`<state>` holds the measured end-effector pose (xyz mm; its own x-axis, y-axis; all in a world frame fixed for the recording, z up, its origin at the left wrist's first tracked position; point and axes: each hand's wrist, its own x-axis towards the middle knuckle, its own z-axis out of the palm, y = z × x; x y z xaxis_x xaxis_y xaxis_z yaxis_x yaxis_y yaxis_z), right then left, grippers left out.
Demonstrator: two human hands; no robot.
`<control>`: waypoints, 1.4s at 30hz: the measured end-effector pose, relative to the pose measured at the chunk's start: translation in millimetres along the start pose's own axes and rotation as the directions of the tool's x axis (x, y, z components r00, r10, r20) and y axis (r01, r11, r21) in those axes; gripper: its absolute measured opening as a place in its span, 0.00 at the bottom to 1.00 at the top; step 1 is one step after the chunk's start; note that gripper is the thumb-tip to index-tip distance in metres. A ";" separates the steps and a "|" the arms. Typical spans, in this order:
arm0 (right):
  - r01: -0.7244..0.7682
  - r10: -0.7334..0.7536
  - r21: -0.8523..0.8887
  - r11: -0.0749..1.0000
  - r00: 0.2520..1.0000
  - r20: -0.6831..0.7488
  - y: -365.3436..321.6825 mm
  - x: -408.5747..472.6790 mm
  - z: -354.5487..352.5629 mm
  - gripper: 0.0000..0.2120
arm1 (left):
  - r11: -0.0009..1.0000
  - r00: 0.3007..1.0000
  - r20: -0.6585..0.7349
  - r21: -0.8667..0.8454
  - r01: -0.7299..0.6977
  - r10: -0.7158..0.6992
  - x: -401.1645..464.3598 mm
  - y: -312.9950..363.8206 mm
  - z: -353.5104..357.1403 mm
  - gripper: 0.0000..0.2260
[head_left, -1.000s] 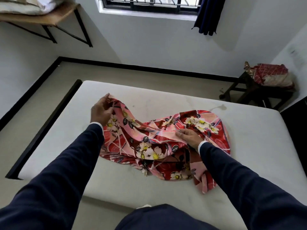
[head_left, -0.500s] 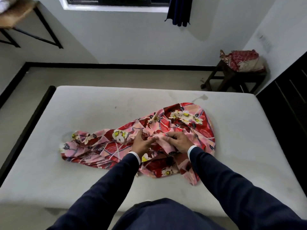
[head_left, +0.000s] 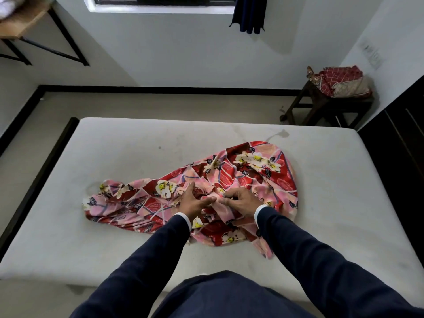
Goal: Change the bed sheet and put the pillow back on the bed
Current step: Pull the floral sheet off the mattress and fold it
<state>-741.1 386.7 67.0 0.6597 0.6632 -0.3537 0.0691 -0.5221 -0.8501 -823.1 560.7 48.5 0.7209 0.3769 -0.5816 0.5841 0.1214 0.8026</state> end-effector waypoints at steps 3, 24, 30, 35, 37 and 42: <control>0.002 -0.002 -0.011 1.000 1.000 -0.013 -2.9 -2.3 -0.6 0.16 | 0.994 0.997 0.066 -0.098 0.054 -0.048 -5.6 1.2 3.1 0.50; 0.046 -0.104 -0.327 0.944 0.981 -0.164 10.4 -2.0 15.4 0.12 | 0.991 0.991 0.002 0.038 -0.130 0.130 -28.0 22.4 15.1 0.49; 0.069 -0.135 -0.344 0.937 0.976 -0.172 16.8 -7.6 29.3 0.14 | 0.994 0.994 0.013 0.027 -0.110 0.109 -19.2 19.7 14.7 0.44; 0.094 -0.164 -0.371 0.924 0.973 -0.161 19.8 -7.3 28.8 0.15 | 0.995 0.995 0.050 -0.060 -0.084 0.087 -14.5 16.9 16.4 0.41; 0.109 -0.185 -0.409 0.906 0.971 -0.150 19.6 -7.4 28.3 0.15 | 0.994 0.996 0.067 -0.092 -0.052 0.058 -13.4 18.2 18.5 0.40; 0.155 -0.276 -0.510 0.846 0.946 -0.171 17.5 -8.9 27.5 0.14 | 0.994 0.996 0.075 -0.103 -0.036 0.044 -11.2 18.9 20.7 0.40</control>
<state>-766.4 386.4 44.6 0.7327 0.6797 -0.0334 0.5420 -0.6125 -0.5753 -812.4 539.8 67.5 0.7719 0.3116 -0.5542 0.5161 0.2018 0.8324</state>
